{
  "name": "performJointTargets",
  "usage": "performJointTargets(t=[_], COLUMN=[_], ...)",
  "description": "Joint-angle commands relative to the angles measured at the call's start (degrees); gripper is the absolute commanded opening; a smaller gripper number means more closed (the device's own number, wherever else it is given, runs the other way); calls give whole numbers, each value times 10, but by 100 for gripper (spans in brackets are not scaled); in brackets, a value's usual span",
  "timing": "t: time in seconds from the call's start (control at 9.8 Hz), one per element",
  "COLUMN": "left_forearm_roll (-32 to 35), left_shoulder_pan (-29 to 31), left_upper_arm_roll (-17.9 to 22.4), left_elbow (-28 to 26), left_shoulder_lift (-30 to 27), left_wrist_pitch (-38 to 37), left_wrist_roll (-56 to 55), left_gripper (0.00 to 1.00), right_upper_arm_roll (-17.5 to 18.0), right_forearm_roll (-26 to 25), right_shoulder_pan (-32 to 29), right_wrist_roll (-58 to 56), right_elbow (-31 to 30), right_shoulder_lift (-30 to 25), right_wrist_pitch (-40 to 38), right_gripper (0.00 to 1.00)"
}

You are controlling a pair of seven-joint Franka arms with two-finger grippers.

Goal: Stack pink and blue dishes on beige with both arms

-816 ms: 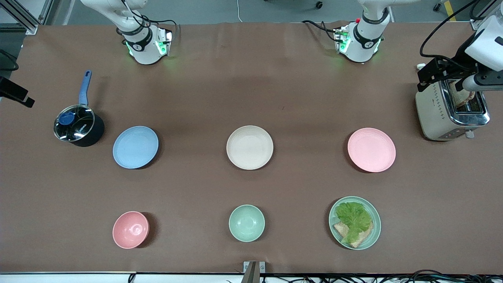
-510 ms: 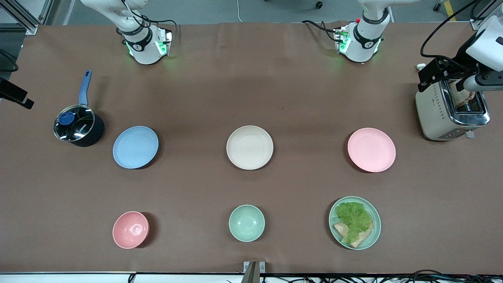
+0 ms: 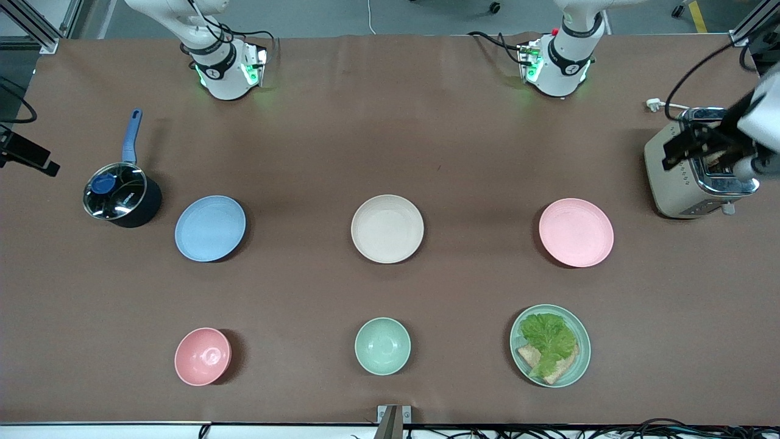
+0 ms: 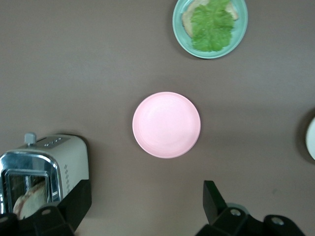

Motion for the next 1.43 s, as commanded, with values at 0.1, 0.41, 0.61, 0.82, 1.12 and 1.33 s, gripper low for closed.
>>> performJointTargets(t=[0.1, 0.41, 0.61, 0.82, 1.12, 1.33], left_forearm_roll=[4, 7, 7, 7, 7, 7], left_shoulder_pan=[41, 80, 84, 92, 89, 89], left_upper_arm_roll=[-2, -3, -3, -3, -7, -7], left_elbow=[-116, -164, -167, -166, -163, -165], left_shoulder_lift=[66, 164, 227, 276, 302, 306], left_wrist_pitch=[161, 332, 368, 400, 400, 398], left_wrist_roll=[75, 193, 238, 270, 271, 271], left_gripper=[100, 100, 100, 93, 75, 65], right_upper_arm_roll=[0, -1, -1, -1, -1, -1], right_forearm_roll=[26, 75, 123, 135, 228, 271], right_shoulder_pan=[-17, -25, -38, -54, -66, -72], right_wrist_roll=[-94, -175, -278, -358, -490, -532], right_elbow=[-147, -190, -192, -208, -280, -296], right_shoulder_lift=[9, 90, 149, 192, 227, 250], right_wrist_pitch=[140, 223, 249, 284, 403, 443], right_gripper=[100, 100, 100, 100, 100, 96])
